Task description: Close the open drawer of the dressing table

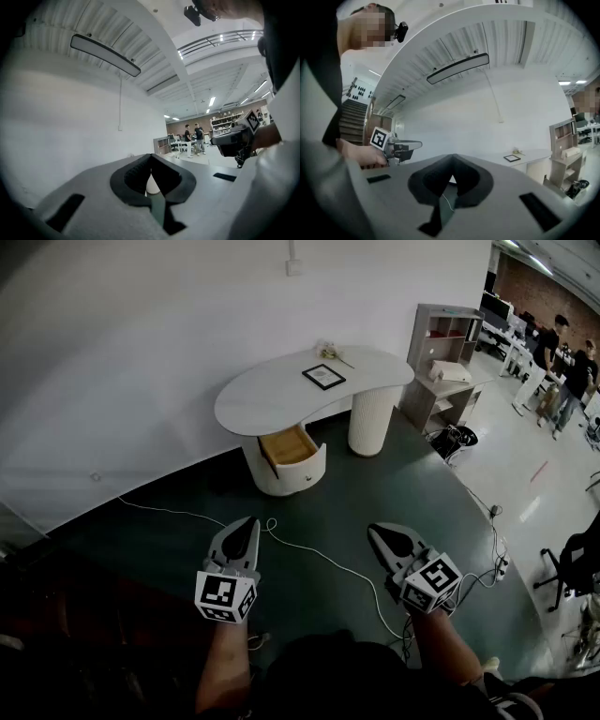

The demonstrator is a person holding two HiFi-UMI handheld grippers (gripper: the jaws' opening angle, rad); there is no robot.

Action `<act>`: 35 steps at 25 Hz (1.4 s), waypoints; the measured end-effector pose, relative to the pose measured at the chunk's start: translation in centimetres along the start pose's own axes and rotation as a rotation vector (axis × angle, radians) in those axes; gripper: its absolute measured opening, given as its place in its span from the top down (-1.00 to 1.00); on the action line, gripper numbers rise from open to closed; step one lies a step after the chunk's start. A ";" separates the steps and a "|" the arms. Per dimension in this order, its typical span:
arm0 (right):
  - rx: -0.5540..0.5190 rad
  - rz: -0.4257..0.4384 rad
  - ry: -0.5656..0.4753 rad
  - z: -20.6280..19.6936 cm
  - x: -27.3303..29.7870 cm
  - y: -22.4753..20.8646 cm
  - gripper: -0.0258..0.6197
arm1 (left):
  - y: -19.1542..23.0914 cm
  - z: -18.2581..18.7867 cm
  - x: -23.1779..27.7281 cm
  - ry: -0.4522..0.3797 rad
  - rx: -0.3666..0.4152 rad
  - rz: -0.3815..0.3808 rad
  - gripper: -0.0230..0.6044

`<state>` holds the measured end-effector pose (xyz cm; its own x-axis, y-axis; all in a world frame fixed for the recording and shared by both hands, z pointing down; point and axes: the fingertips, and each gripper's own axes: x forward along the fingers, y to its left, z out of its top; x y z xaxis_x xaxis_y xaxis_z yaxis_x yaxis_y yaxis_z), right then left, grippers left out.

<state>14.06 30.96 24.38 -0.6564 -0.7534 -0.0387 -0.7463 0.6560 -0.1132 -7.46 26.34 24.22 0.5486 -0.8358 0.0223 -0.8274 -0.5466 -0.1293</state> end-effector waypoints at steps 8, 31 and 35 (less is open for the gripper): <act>0.014 0.002 -0.012 0.1 -0.1 -2.0 0.91 | -1.7 -0.7 1.1 0.014 -0.033 -0.099 0.90; 0.123 0.077 0.133 -6.1 0.2 -7.4 0.91 | -4.0 -6.6 4.9 0.148 -0.148 -0.047 0.90; 0.125 0.104 0.183 -7.2 3.9 -8.4 0.90 | -1.1 -7.8 7.8 0.139 -0.181 -0.051 0.91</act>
<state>16.97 22.81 32.35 -0.7467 -0.6539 0.1222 -0.6614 0.7103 -0.2409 -3.23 20.03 32.30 0.5789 -0.7992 0.1619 -0.8139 -0.5784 0.0548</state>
